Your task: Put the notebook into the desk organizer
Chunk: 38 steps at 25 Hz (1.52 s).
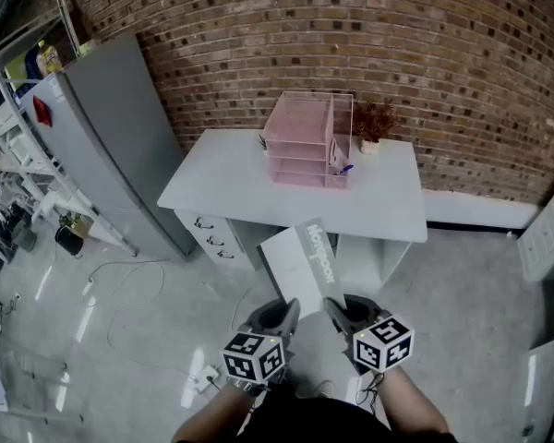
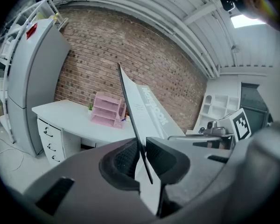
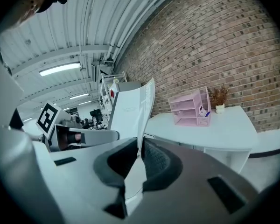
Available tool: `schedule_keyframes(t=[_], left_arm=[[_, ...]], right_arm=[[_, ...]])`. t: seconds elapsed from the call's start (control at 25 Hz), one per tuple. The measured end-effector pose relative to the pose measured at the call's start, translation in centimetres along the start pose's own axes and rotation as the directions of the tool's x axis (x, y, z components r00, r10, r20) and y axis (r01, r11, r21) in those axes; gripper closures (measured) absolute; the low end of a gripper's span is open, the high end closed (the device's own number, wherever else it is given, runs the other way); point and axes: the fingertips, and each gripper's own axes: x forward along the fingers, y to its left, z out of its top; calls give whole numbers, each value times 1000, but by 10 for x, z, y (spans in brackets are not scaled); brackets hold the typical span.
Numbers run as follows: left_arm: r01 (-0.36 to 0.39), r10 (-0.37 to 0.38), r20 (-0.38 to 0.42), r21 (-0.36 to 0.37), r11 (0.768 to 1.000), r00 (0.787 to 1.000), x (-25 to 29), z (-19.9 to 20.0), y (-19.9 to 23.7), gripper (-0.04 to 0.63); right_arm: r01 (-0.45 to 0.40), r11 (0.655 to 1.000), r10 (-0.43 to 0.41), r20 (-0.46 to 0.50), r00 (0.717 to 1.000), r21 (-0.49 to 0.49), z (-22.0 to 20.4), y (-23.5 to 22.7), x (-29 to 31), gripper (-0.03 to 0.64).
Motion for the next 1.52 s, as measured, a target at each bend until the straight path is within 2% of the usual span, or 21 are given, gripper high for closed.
schedule_keyframes(t=[0.32, 0.76, 1.24, 1.52], left_arm=[[-2, 2, -12, -18, 1000, 1000, 3, 6, 29, 551], [-11, 9, -39, -51, 999, 999, 11, 18, 102, 551], [25, -29, -54, -71, 997, 998, 29, 42, 194, 551], [42, -47, -60, -76, 996, 997, 40, 51, 218, 551]], right_arm=[[-3, 1000, 3, -17, 1000, 20, 3, 1, 30, 588], [-14, 998, 17, -50, 999, 57, 9, 3, 105, 589], [9, 997, -4, -66, 998, 72, 25, 4, 200, 590], [26, 995, -19, -71, 997, 93, 30, -3, 226, 591]])
